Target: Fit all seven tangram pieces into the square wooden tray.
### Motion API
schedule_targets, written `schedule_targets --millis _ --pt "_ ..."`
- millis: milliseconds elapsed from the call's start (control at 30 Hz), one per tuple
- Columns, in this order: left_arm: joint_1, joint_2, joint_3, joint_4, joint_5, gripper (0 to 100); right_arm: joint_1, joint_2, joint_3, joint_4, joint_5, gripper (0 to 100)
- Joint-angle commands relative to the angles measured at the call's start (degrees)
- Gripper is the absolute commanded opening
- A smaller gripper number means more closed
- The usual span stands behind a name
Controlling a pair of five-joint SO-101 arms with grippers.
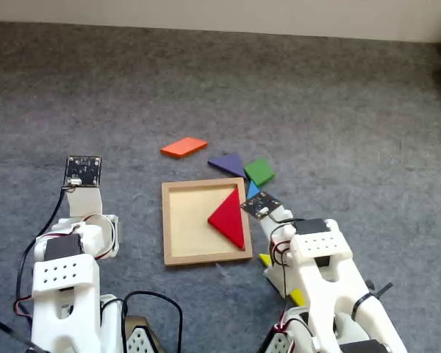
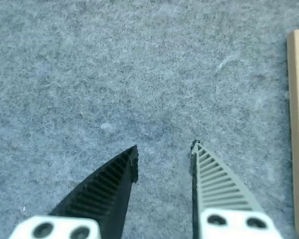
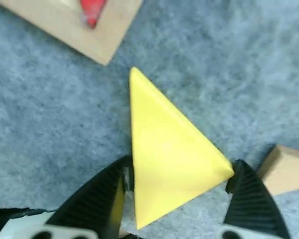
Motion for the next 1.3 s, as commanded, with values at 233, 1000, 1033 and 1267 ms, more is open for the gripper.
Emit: schedule_targets --millis 233,1000,1033,1267 --pt "-0.9 -0.4 -0.1 -0.4 -0.4 19 1.5 -0.6 -13.1 4.2 2.5 22.3" --pt "-0.8 -0.4 -0.1 -0.5 -0.4 19 -28.5 0.5 -26.3 -3.6 11.9 22.3" --pt "-0.8 -0.4 -0.1 -0.6 -0.4 19 -29.4 1.0 -26.3 -4.6 11.9 22.3" --pt "-0.8 -0.4 -0.1 -0.7 -0.4 19 -33.9 12.5 -27.0 -10.5 12.0 22.3"
